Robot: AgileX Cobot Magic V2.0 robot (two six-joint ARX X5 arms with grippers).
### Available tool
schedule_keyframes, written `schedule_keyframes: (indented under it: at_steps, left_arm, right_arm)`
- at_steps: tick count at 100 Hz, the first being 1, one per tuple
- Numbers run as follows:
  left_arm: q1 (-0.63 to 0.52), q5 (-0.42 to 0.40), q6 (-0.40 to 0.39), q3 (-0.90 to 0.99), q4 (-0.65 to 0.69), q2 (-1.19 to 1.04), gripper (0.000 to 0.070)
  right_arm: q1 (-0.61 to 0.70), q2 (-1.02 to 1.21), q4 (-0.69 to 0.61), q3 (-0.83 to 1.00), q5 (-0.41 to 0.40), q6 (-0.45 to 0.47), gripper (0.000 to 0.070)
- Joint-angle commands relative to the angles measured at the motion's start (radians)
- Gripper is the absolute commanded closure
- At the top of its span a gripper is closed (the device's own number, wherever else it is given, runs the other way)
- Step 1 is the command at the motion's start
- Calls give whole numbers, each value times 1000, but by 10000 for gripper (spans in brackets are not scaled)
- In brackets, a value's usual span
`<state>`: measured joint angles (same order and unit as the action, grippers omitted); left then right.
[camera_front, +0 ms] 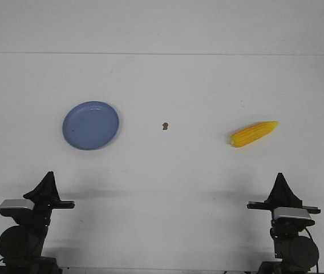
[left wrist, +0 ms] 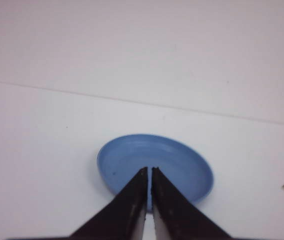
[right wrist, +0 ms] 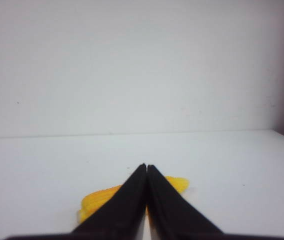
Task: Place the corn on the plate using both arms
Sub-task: 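Raise both grippers from rest and move them forward over the table, then reach the left gripper to the rim of the blue plate nearest it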
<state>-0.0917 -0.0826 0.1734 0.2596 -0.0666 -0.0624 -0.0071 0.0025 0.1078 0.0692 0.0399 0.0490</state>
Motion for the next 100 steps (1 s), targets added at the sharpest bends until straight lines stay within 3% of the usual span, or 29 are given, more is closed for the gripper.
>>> schedule_keyframes:
  at_steps: [1,32,54,65,95,100]
  left_arm:
    - [0,3,30,89,-58,-47,684]
    - [0,3,-5,524,-282,-407,684]
    - [0,3,-27,717,-468,-656,684]
    - [0,3,-30,763,-537,-764,684]
    - [0,3,-30,768,-530,-866,684]
    - [0,3,-30,768,-527,-865,684]
  right_arm:
    - [1,5,-42,77,0,15,700]
    - [1,243,-510,502,13,10,700]
    - [1,532,-811,785,13,10,700]
    - [1,630,-843,858,13,10,700]
    - [1,726,-851,894,10,3,699]
    - [1,726,-853,894,9,3,671]
